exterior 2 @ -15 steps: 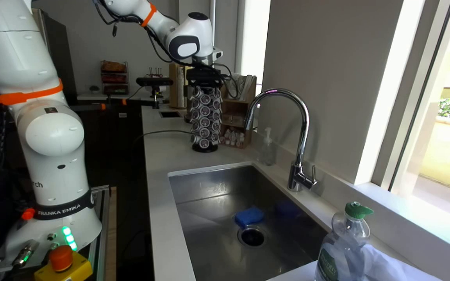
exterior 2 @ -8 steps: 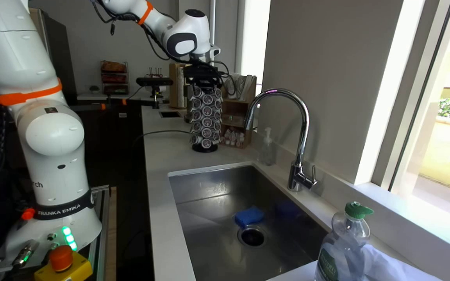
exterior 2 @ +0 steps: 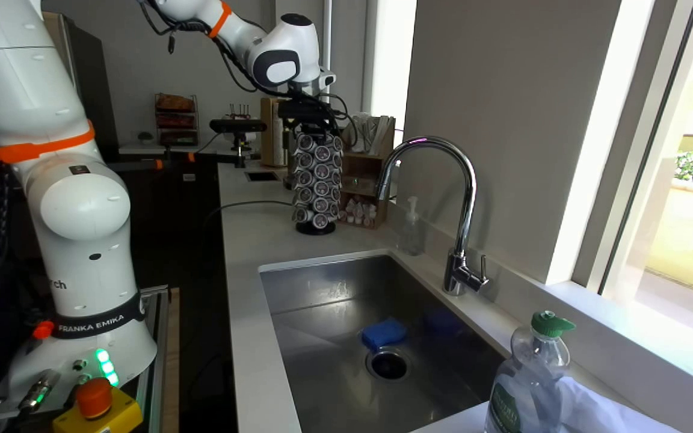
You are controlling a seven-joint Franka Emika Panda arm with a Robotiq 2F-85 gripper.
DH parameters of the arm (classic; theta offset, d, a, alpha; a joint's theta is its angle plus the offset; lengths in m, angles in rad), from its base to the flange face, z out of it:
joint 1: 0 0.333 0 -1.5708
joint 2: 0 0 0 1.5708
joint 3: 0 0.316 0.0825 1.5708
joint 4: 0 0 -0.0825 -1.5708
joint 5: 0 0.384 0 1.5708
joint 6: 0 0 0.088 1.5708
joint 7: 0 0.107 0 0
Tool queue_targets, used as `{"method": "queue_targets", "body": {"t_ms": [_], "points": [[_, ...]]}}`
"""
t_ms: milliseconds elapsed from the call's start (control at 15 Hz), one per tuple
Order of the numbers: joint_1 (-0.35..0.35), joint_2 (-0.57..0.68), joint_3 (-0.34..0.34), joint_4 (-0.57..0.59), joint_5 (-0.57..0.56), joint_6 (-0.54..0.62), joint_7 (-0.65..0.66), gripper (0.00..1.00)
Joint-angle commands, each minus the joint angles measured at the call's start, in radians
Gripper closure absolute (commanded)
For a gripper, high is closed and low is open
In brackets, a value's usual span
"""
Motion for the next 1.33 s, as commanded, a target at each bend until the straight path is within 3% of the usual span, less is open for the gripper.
{"method": "queue_targets", "body": {"t_ms": [0,1267], "points": [[0.011,-0.017,0.008,-0.027,-0.014,0.018,0.037,0.0],[0.058,-0.028,0.033,-0.111,-0.038,0.236,0.136,0.0]]}}
